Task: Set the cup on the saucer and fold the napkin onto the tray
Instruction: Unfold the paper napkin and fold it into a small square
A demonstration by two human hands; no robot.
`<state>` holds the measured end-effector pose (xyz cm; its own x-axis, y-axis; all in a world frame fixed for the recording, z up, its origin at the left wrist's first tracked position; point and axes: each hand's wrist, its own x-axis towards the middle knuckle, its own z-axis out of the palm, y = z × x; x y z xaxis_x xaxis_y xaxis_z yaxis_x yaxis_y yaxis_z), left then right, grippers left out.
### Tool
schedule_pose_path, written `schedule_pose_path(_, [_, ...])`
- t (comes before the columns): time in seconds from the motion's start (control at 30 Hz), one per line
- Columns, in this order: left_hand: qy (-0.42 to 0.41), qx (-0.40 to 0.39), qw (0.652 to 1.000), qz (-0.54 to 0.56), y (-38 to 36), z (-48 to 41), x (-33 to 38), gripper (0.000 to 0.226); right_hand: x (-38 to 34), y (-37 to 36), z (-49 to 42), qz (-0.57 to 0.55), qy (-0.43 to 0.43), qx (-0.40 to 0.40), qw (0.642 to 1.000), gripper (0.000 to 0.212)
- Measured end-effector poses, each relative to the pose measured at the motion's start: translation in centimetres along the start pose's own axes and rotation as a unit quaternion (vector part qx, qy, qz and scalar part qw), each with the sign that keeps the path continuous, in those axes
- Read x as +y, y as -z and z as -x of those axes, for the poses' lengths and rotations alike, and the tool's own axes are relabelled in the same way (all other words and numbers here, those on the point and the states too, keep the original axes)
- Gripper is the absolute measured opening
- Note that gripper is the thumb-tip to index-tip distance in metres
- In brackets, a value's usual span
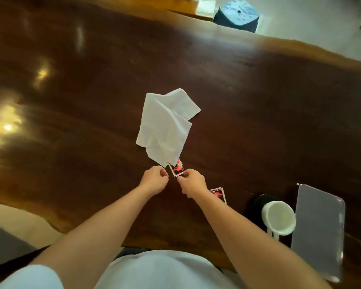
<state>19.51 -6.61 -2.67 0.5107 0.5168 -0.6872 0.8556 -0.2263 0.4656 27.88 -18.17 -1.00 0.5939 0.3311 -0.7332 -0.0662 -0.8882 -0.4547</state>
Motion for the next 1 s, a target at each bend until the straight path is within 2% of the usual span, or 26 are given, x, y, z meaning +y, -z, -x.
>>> schedule_pose_path(0.1, [0.035,0.006,0.998,0.058,1.2,-2.3,-0.4,0.011,-2.0,-1.9,-1.3,-0.060,-0.050,-0.002,0.997,0.037])
schedule_pose_path(0.23, [0.077,-0.008,0.987,0.139,1.9,-4.4,-0.3,0.015,-3.1,-3.1,-3.1,-0.121,-0.108,0.027,0.986,0.028])
schedule_pose_path(0.4, [0.089,-0.027,0.980,0.177,1.8,-6.3,0.0,0.027,-3.7,-3.9,-5.0,-0.211,-0.163,0.031,0.963,0.023])
schedule_pose_path(0.53, [0.118,-0.049,0.970,0.208,1.5,-7.1,0.0,0.036,-4.2,-4.0,-5.8,-0.283,-0.183,0.026,0.941,0.020])
schedule_pose_path(0.73, [0.132,-0.098,0.958,0.235,1.8,-7.8,0.1,0.019,-5.2,-4.5,-6.6,-0.334,-0.200,-0.016,0.921,0.030])
schedule_pose_path(0.9, [0.121,-0.047,0.963,0.235,2.6,-7.2,0.3,0.017,-5.6,-3.8,-5.5,-0.383,-0.203,-0.035,0.900,0.015])
schedule_pose_path(1.0, [0.121,-0.064,0.955,0.263,3.2,-5.9,0.6,0.020,-5.8,-3.3,-4.2,-0.420,-0.206,-0.034,0.883,0.023])
